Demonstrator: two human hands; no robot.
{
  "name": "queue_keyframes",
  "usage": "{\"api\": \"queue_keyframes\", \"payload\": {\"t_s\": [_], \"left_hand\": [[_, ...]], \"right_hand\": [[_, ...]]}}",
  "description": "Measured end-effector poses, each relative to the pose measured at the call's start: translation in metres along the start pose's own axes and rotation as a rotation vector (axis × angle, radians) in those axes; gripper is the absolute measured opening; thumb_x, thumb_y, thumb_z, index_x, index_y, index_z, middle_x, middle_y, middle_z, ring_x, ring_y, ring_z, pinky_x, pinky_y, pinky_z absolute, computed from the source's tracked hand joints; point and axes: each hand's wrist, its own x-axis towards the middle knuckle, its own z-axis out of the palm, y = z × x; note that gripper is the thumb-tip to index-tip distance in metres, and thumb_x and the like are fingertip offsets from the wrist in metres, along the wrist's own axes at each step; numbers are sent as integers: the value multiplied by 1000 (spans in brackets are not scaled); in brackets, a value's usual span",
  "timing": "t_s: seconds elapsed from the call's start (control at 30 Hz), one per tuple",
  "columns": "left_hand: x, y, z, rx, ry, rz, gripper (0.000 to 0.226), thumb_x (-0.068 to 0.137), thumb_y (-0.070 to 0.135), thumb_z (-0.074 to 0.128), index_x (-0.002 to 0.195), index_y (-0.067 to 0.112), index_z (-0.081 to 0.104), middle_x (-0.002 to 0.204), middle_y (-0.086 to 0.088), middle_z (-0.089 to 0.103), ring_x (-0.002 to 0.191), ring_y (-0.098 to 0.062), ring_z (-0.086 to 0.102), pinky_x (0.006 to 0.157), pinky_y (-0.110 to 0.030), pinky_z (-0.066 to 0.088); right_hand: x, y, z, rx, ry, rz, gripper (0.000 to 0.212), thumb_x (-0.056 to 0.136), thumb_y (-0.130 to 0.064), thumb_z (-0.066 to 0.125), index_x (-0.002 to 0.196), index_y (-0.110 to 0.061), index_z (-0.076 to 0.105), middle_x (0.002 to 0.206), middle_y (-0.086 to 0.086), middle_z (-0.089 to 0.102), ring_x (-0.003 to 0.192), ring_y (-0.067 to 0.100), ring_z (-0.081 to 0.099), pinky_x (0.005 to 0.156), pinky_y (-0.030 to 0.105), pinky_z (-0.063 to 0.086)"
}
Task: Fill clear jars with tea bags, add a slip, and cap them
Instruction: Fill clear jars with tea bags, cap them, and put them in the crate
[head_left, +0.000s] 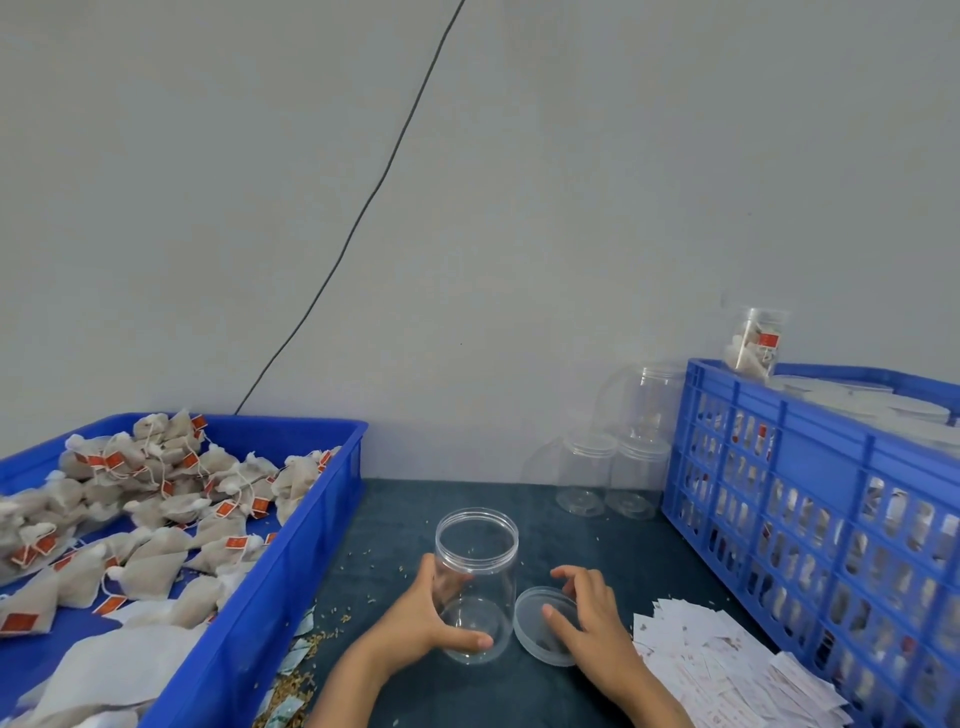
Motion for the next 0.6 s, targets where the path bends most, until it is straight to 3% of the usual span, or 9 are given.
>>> {"api": "queue_keyframes", "payload": {"t_s": [0.13,0.23,0.33,0.47,0.6], "left_hand": [[-3,8,-1,11,-65,-27,85,66,-8,83,124,27,32,139,5,52,132,-7,47,108,-25,40],[-9,13,3,66,-59,-74,86,69,-3,82,128,29,28,143,6,46,135,-7,41,105,-16,38],[-16,14,4,123,-28,-94,97,68,-5,82,137,25,22,148,0,41,137,-9,37,98,-6,36],[-26,24,1,240,-3,-136,96,69,-10,79,143,22,27,151,-4,38,138,-12,35,113,-24,30],[-29,41,-12,306,-2,-210,93,76,-21,63,149,19,22,150,-8,39,138,-20,39,101,-31,45]], "right_hand": [[0,-1,-1,64,22,37,26,97,-29,53,121,-29,43,116,-11,43,112,7,39,91,20,32],[5,-3,-6,256,26,174,24,96,-20,55,119,-24,48,113,-2,53,110,14,47,92,27,38],[9,-11,-11,413,-5,304,20,97,-15,54,117,-17,52,117,5,55,109,17,52,86,24,38],[16,-21,-21,403,-118,408,20,98,-15,52,118,-12,56,121,4,57,110,17,53,85,24,38],[31,-38,-44,341,-146,449,27,95,-3,53,121,1,55,112,14,61,101,23,57,78,24,45]]}}
